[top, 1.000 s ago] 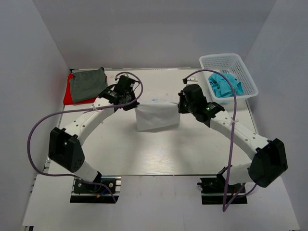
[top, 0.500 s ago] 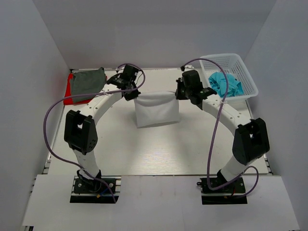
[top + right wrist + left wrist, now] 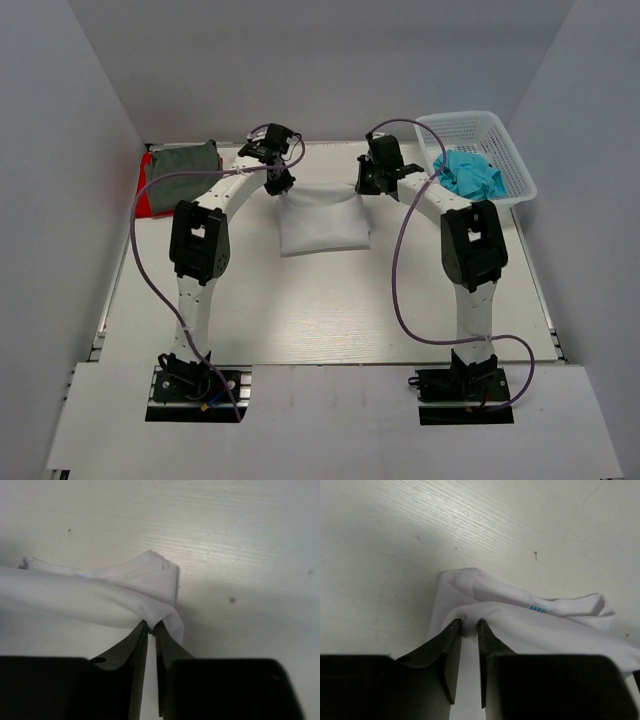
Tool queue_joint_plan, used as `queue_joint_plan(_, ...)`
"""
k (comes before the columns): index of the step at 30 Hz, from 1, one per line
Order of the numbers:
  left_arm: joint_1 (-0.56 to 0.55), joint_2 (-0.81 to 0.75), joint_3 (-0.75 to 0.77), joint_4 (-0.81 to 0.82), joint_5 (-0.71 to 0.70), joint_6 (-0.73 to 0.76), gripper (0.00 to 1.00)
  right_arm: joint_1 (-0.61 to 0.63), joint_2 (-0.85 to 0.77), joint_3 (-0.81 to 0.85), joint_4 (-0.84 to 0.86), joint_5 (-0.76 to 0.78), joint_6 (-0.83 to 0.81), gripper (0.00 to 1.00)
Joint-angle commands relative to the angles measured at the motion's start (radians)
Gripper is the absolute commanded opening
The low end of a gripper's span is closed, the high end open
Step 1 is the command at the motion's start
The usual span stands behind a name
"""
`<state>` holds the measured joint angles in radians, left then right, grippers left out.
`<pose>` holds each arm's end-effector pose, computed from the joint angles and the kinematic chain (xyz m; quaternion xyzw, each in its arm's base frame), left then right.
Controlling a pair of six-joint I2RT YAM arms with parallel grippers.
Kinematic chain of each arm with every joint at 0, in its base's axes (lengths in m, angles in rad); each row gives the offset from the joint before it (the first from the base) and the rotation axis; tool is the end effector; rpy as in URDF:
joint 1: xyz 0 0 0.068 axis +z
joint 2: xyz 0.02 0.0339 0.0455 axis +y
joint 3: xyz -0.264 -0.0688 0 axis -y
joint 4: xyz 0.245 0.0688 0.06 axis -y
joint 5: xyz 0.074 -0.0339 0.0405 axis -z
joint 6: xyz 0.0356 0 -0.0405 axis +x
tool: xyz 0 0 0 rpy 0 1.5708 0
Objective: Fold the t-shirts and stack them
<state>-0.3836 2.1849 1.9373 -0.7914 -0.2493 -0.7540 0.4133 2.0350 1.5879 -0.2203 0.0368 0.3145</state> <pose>0.4478 -0.1713 0.2339 -0.2084 0.9350 -0.0394 0.2843 0.4320 0.1880 0.2299 -0.0364 0.8989 0.1399 0.4137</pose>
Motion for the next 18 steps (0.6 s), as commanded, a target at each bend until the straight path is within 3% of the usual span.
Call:
queue_joint_plan(1,0.037,0.042,0.115,-0.008,0.007,0.001,0.36,-0.021,0.088,0.118,0.045,-0.029,0.008,0.21)
queue_joint_plan(2,0.037,0.076,0.139,-0.043,0.007,0.001,0.67,-0.024,0.105,0.147,0.061,-0.028,-0.005,0.5)
queue_joint_plan(3,0.049,0.087,0.161,-0.043,0.007,0.011,0.77,-0.028,0.117,0.149,0.103,-0.07,-0.018,0.83)
queue_joint_plan(4,0.058,0.087,0.19,-0.02,0.025,0.037,0.87,-0.031,0.126,0.165,0.114,-0.08,-0.023,0.9)
queue_joint_plan(6,0.058,0.087,0.222,0.004,0.041,0.102,0.98,-0.034,0.133,0.201,0.119,-0.128,-0.06,0.9)
queue_joint_plan(9,0.058,0.046,0.201,0.029,0.05,0.162,1.0,-0.028,0.096,0.167,0.124,-0.166,-0.061,0.9)
queue_joint_plan(18,0.028,-0.18,-0.285,0.182,0.186,0.272,1.0,-0.028,-0.226,-0.257,0.252,-0.219,-0.006,0.9)
